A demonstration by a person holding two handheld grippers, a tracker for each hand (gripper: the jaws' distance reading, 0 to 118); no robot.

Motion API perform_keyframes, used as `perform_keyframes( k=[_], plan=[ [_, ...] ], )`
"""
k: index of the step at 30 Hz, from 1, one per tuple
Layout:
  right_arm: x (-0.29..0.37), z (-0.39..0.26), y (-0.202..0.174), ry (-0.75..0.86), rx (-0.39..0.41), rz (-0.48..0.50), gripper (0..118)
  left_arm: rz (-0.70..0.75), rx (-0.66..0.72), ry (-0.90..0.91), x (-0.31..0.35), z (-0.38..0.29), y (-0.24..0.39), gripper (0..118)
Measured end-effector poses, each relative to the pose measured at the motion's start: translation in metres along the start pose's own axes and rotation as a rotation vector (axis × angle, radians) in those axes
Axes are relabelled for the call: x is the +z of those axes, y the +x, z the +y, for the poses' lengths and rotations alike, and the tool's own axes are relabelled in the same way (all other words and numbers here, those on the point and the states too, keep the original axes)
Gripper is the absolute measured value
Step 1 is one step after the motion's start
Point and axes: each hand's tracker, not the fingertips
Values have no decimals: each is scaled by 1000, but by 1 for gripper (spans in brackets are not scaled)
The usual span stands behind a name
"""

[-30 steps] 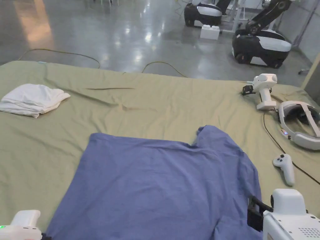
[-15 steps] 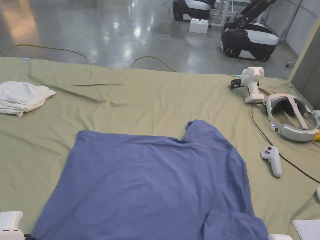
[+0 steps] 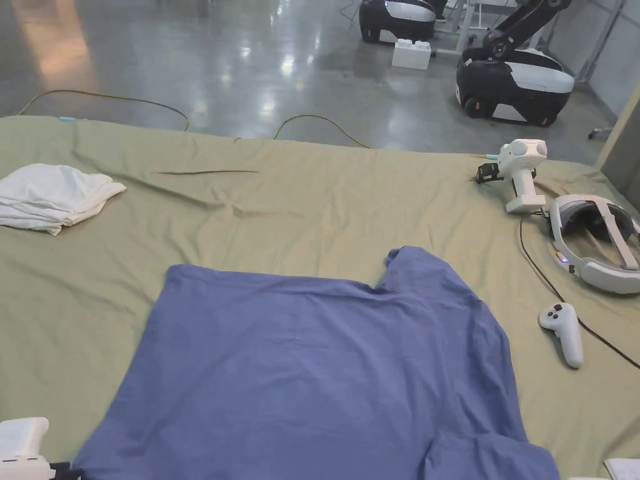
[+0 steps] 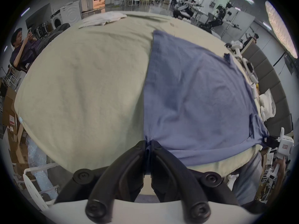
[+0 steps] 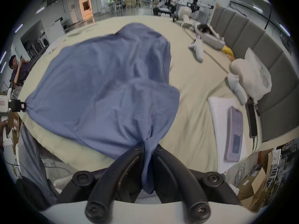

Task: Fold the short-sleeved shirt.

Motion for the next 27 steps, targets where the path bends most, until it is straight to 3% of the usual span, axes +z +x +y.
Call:
perform_keyframes(
  k=[10,17,23,27],
  plan=[
    [-16,101,2,125,5,-18,8,-35,-26,125,-20,96,13,8],
    [-66,164,15,106,-63,-5,8,-26,-38,146,-50,160,28,8],
    [-109,186,23,66,-119,27,8,1,-44,74,-89,183,30,8],
    [-125,185,20,51,-117,23,15,6,-35,42,-101,180,30,8]
  ],
)
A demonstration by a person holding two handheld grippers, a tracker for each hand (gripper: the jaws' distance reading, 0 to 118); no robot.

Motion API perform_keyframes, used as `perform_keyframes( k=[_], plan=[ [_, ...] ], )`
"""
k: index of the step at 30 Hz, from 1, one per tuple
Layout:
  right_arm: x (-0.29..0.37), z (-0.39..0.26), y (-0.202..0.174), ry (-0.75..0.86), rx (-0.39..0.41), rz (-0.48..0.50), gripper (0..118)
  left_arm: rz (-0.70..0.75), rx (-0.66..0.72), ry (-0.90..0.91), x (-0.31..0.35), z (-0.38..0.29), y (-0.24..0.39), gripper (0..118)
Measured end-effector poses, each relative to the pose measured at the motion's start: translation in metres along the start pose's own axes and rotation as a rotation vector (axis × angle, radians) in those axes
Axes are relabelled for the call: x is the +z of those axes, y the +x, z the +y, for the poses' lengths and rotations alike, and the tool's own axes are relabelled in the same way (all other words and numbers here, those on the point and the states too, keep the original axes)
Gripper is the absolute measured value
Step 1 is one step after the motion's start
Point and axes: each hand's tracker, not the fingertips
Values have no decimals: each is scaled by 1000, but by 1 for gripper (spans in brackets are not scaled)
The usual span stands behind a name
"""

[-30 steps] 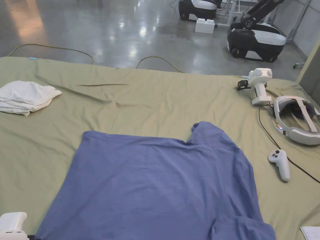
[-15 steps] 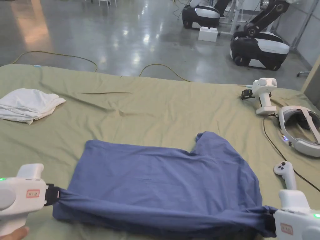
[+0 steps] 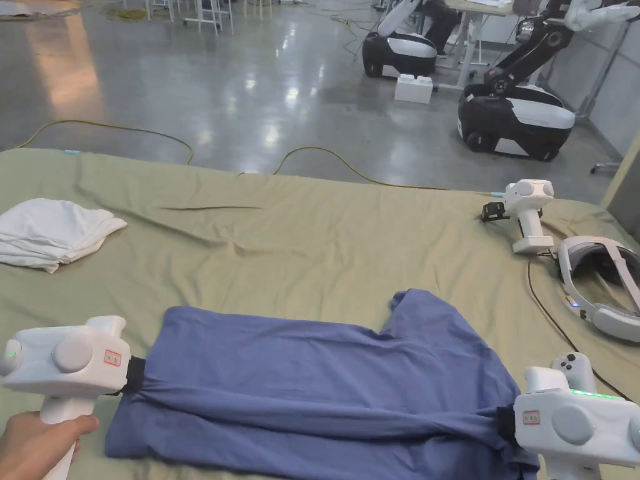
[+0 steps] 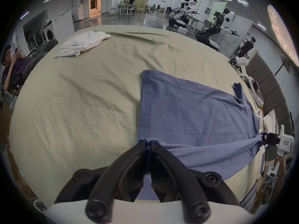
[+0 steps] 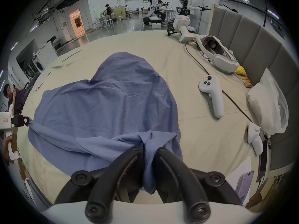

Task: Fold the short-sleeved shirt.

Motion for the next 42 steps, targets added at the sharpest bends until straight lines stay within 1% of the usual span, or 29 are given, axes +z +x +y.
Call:
perform_keyframes(
  k=[1,2,3,4,6,7,10,13,16,19,22,24,25,26,27,28,29,30,31,32,33,35,37,40,42],
  plan=[
    [0,-2,-1,4,2,-8,25,1,8,-3,-1,-2,-1,10],
    [3,-6,-4,13,8,-27,33,3,12,-2,1,-4,0,17],
    [7,-9,-5,34,14,-42,40,11,17,7,4,-7,0,28],
    [14,-12,-6,79,17,-46,51,17,22,22,8,-11,1,37],
    [26,-17,-10,155,10,-69,58,8,25,61,19,-18,4,48],
    [35,-19,-12,199,6,-71,62,1,23,84,25,-21,6,50],
    [70,-28,-26,352,7,-52,63,-31,-17,201,44,-31,13,50],
    [100,-36,-44,488,35,-79,64,-37,-59,321,70,-42,28,50],
    [129,-47,-65,643,39,-25,64,-39,-93,462,99,-55,46,50],
    [154,-59,-87,799,25,14,64,-43,-124,624,124,-67,61,50],
    [172,-65,-108,877,5,48,63,4,-154,763,149,-81,78,50],
    [180,-69,-120,928,14,56,59,19,-147,833,163,-90,86,49],
    [183,-70,-125,942,14,42,45,12,-142,855,163,-91,85,48],
    [184,-71,-130,962,6,21,26,12,-136,879,167,-94,86,46],
    [187,-71,-135,973,4,-2,12,9,-135,896,171,-97,87,38],
    [189,-72,-136,984,1,-4,11,4,-141,906,174,-98,88,20],
    [192,-74,-136,1004,2,14,7,18,-143,909,176,-100,90,13],
    [193,-74,-138,1014,6,13,0,29,-144,916,178,-102,91,10],
    [195,-74,-141,1027,8,-24,0,15,-148,920,180,-104,89,4],
    [197,-75,-142,1044,19,-48,0,9,-150,924,181,-105,88,2],
    [199,-76,-142,1057,32,-31,0,8,-151,924,184,-109,91,1],
    [201,-76,-144,1057,45,-60,0,6,-148,913,186,-112,87,1],
    [202,-76,-143,1058,59,-49,0,50,-137,873,179,-112,78,1],
    [197,-74,-142,1030,72,-50,0,70,-110,724,152,-104,49,1],
    [191,-74,-140,1002,78,-47,0,68,-88,535,128,-91,32,1]
  ],
)
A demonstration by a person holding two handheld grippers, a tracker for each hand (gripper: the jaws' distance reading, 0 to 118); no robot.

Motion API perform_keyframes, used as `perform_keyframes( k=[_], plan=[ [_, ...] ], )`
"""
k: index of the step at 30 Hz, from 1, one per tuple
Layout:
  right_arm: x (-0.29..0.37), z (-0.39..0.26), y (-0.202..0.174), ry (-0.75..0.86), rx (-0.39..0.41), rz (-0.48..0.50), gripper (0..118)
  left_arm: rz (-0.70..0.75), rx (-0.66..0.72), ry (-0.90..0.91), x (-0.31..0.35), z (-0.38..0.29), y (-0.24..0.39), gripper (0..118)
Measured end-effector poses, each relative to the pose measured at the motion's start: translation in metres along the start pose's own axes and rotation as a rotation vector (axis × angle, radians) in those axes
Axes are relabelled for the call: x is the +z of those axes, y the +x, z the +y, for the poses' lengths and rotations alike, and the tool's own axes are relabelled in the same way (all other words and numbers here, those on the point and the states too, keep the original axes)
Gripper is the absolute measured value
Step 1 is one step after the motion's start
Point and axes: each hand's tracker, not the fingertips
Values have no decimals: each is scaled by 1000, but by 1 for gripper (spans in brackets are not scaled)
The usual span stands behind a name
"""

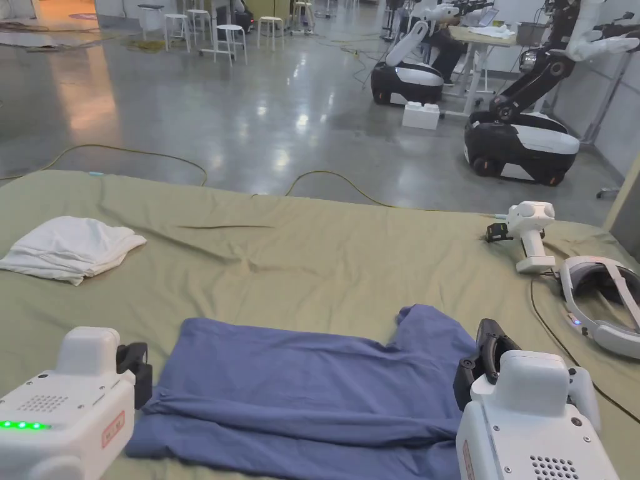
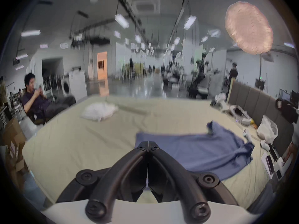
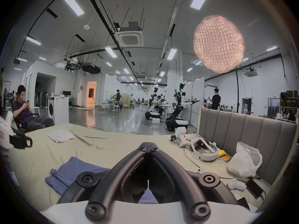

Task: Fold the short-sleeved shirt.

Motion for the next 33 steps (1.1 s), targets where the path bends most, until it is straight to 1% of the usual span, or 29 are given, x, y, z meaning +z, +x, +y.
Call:
perform_keyframes(
  k=[1,3,5,6,7,8,9,10,11,12,13,15,17,18,19,22,23,26,27,28,30,31,32,33],
  plan=[
    [-2,-3,1,-14,1,-1,0,4,17,-64,-15,-3,-10,1],
    [-6,-8,3,-42,-1,4,0,-42,62,-231,-46,-6,-29,1],
    [-8,-14,5,-74,-6,4,0,-55,101,-338,-76,-11,-45,2],
    [-10,-17,5,-85,-7,1,0,-52,105,-395,-89,-13,-50,9],
    [-11,-19,6,-98,-6,1,0,-52,109,-432,-92,-13,-47,21],
    [-11,-21,7,-109,-5,1,0,-65,130,-457,-98,-14,-47,29],
    [-12,-24,7,-119,-3,-3,0,-85,157,-495,-107,-16,-50,35],
    [-13,-26,8,-128,0,-7,0,-96,186,-532,-116,-18,-52,35],
    [-14,-28,9,-136,0,-7,0,-85,198,-560,-114,-18,-47,52],
    [-14,-30,10,-144,0,-8,0,-85,202,-590,-119,-22,-44,65],
    [-14,-32,10,-153,3,-12,0,-79,194,-623,-126,-25,-42,66],
    [-15,-36,12,-169,6,-17,0,-14,155,-690,-132,-33,-35,66],
    [-15,-40,14,-184,7,-19,0,7,108,-770,-139,-48,-25,66],
    [-16,-42,15,-192,9,-21,0,17,74,-775,-140,-53,-19,65],
    [-17,-44,17,-200,11,-24,0,22,33,-697,-132,-48,-16,65],
    [-17,-50,22,-221,10,-33,0,82,23,-685,-123,-49,1,63],
    [-18,-53,25,-232,7,-40,0,87,4,-679,-127,-51,-4,57],
    [-22,-59,35,-276,-12,-57,0,77,-63,-665,-124,-51,9,25],
    [-24,-61,40,-300,-14,-65,0,70,-77,-665,-133,-53,4,17],
    [-27,-64,46,-333,-13,-77,3,59,-84,-664,-134,-53,4,11],
    [-36,-69,60,-425,-8,-86,33,47,-96,-665,-132,-52,1,10],
    [-41,-73,69,-473,-14,-72,49,41,-104,-659,-129,-50,1,10],
    [-45,-78,81,-506,-30,-59,60,37,-102,-649,-126,-50,-2,10],
    [-51,-83,92,-562,-27,-59,63,28,-87,-642,-122,-48,-6,9]
  ],
)
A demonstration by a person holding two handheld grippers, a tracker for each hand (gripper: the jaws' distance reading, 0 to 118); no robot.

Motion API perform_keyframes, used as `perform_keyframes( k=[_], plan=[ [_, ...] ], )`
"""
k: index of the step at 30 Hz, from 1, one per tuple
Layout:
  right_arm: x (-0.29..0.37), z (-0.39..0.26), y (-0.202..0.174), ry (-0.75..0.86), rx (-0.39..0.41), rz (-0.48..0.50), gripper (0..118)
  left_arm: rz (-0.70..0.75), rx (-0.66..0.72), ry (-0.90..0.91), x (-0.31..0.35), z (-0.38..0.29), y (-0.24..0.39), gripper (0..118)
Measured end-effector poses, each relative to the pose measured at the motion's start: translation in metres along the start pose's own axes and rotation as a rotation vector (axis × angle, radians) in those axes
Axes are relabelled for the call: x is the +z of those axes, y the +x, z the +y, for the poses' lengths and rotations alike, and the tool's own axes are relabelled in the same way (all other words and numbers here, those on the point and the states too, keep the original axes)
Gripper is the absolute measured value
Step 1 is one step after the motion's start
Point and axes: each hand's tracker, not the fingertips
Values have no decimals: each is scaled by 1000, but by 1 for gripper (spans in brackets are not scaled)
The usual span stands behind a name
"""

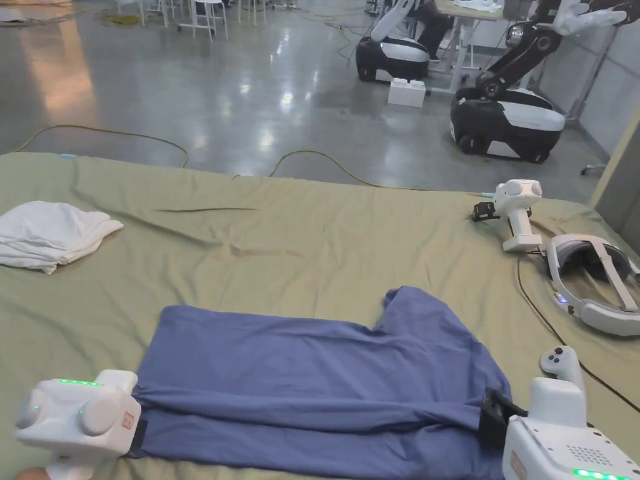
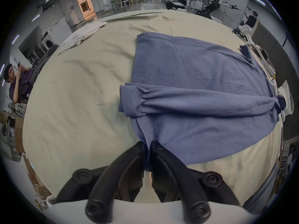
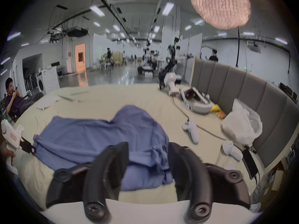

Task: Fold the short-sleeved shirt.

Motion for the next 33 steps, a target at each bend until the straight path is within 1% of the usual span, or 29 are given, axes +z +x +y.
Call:
perform_keyframes(
  k=[3,7,11,13,15,16,18,19,20,21,22,23,25,27,30,33],
  plan=[
    [-28,-4,26,-146,18,2,64,-26,29,42,16,-5,-5,10],
    [-65,-14,50,-338,-18,57,64,-42,36,79,27,-7,-11,10],
    [-89,-27,49,-447,-3,143,64,-46,34,108,32,-9,-12,10],
    [-104,-37,43,-508,16,152,64,-49,36,117,32,-10,-12,10],
    [-117,-47,36,-554,39,129,64,-51,43,115,32,-11,-10,10],
    [-121,-52,33,-562,47,134,64,-52,42,114,32,-12,-10,10],
    [-118,-53,28,-533,59,105,61,-48,40,112,31,-13,-9,10],
    [-111,-51,24,-523,60,102,50,-48,43,113,31,-14,-8,10],
    [-108,-51,23,-516,62,114,28,-48,48,114,31,-15,-8,10],
    [-106,-50,21,-504,66,149,12,-49,53,118,31,-16,-7,10],
    [-104,-49,18,-504,52,171,11,-51,54,123,31,-16,-8,10],
    [-106,-51,17,-506,72,131,9,-49,53,127,32,-16,-8,10],
    [-98,-47,16,-489,100,134,8,-53,50,141,38,-17,-9,10],
    [-86,-39,19,-446,98,122,8,-65,50,170,49,-18,-10,10],
    [-60,-19,26,-390,80,133,8,-79,43,208,70,-19,-15,9],
    [-30,-4,30,-357,110,133,8,-70,41,251,93,-25,-21,9]
  ],
)
